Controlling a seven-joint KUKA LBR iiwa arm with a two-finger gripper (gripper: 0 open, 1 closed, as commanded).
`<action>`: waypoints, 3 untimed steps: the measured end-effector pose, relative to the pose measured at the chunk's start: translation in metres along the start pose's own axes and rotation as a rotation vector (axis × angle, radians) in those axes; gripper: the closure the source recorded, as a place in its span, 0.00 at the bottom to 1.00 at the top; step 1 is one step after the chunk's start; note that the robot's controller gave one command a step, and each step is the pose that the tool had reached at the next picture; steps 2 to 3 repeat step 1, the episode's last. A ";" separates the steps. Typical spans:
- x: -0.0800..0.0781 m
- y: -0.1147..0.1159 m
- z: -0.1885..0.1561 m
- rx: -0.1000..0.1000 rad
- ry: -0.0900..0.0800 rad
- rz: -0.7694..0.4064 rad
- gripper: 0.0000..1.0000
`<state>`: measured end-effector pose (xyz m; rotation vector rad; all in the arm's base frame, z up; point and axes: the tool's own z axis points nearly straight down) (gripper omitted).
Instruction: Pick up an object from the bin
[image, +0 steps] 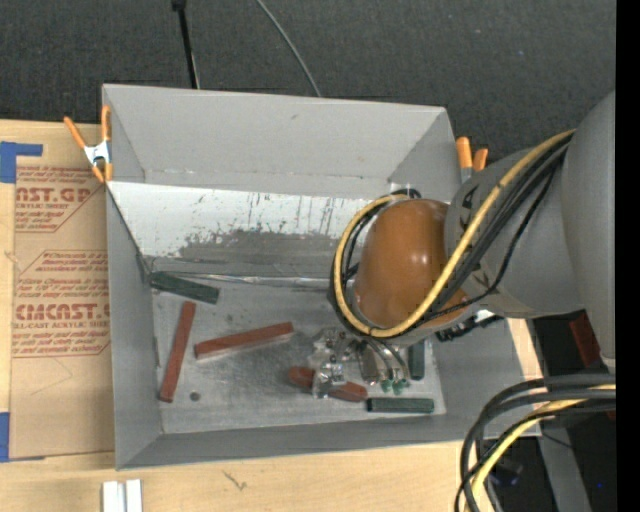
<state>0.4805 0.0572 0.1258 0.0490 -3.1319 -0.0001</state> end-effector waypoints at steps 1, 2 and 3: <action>-0.002 0.000 -0.025 -0.001 -0.008 0.000 1.00; -0.002 0.000 -0.025 -0.001 -0.008 0.000 1.00; -0.002 0.000 -0.025 -0.001 -0.008 0.000 1.00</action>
Offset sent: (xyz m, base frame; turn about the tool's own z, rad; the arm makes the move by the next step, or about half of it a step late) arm 0.0000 0.0001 0.0223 0.0000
